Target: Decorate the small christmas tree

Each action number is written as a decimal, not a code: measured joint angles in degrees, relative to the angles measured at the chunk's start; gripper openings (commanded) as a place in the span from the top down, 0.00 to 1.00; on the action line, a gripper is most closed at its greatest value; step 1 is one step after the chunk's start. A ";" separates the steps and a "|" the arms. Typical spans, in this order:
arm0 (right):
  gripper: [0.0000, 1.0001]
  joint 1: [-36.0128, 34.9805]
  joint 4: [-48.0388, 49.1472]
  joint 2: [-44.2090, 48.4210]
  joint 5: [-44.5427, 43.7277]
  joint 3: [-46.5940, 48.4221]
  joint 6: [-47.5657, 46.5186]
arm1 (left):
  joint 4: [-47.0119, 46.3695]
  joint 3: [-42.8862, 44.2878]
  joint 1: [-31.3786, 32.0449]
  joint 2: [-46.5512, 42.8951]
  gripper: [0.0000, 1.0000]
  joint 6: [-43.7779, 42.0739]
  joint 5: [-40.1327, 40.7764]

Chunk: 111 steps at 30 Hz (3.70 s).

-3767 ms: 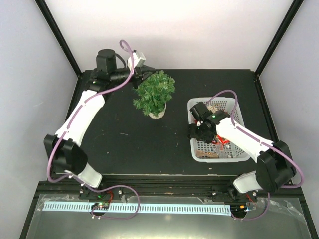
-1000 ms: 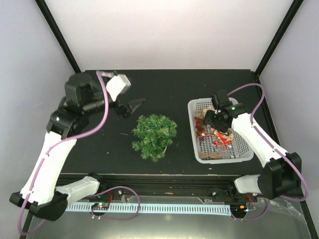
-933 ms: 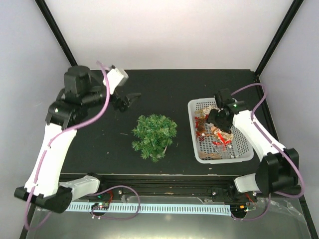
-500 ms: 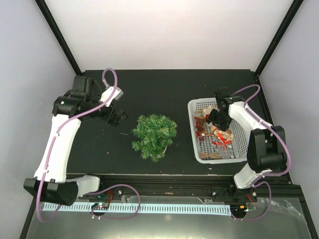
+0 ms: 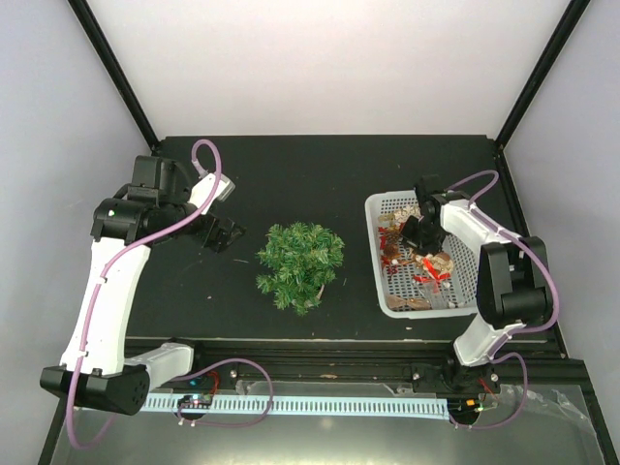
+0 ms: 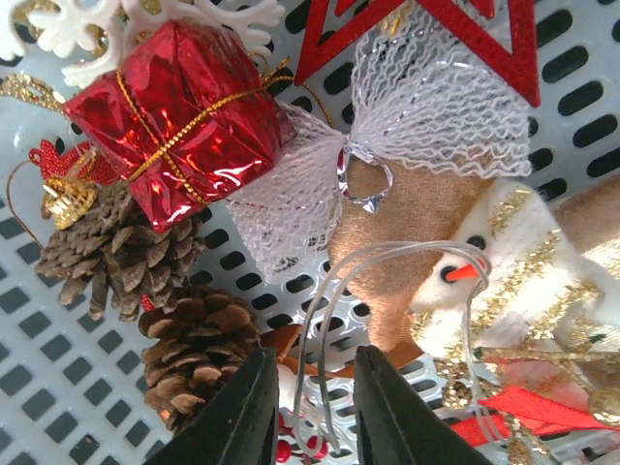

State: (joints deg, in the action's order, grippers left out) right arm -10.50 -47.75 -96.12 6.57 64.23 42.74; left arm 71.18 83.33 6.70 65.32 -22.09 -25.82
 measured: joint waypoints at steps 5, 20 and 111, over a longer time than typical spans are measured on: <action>0.99 0.00 -0.66 1.03 -1.55 0.00 -0.94 | -0.02 0.02 0.00 0.09 0.02 0.72 -0.44; 0.99 0.00 -8.41 12.63 -5.97 10.03 -4.79 | 1.20 9.53 0.00 1.31 0.02 0.76 -2.32; 0.99 8.02 30.71 17.97 29.42 58.77 35.74 | -57.18 21.31 42.95 40.24 0.12 21.68 -16.72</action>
State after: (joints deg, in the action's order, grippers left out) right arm -2.48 -17.04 -78.15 35.99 123.00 78.48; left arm 14.00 104.64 49.65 105.56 -0.40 -42.54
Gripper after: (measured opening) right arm 0.021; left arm 0.978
